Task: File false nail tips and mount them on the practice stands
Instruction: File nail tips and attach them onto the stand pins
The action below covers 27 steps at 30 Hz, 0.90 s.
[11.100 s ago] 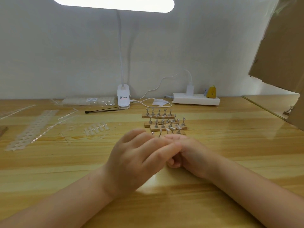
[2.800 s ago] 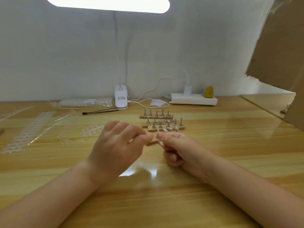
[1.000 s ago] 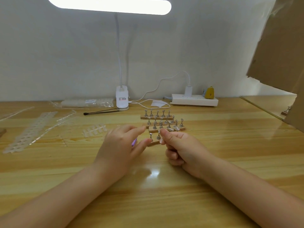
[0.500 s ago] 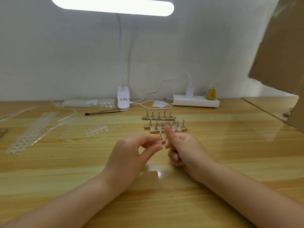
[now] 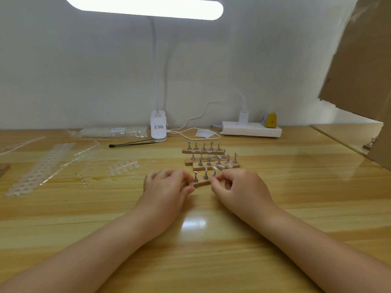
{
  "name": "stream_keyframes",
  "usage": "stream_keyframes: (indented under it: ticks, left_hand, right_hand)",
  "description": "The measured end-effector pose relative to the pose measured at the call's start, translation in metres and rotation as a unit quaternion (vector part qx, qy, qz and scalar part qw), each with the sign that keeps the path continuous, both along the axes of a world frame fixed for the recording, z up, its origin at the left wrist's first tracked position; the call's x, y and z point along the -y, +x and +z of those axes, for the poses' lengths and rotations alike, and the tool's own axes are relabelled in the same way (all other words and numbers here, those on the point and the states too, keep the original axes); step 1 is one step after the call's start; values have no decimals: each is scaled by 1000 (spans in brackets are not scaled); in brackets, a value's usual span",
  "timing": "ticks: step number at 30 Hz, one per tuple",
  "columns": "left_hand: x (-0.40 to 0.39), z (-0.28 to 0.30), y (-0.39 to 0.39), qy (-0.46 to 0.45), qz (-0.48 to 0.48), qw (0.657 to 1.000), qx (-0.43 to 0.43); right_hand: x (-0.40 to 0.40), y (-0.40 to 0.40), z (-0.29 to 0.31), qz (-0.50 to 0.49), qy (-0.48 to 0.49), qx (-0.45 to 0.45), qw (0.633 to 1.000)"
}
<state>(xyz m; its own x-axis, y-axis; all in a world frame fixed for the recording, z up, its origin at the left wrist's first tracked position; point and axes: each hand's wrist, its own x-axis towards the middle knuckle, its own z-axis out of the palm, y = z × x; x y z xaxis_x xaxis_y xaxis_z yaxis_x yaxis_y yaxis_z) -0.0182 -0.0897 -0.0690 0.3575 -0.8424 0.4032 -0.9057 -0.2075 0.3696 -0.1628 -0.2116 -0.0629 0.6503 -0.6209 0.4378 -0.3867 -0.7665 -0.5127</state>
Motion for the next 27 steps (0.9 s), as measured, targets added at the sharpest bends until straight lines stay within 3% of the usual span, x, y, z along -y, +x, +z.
stream_keyframes:
  ticks: [16,22,27]
  left_hand:
    - [-5,3,-10,-65,-31,997,18]
    - [-10,10,-21,-106,-46,990,76]
    - [-8,5,-22,-57,-47,997,35]
  right_hand:
    - [6,7,0,-17,-28,-48,998]
    - [3,3,0,-5,-16,17,1000]
    - [-1,-1,2,29,17,77,996]
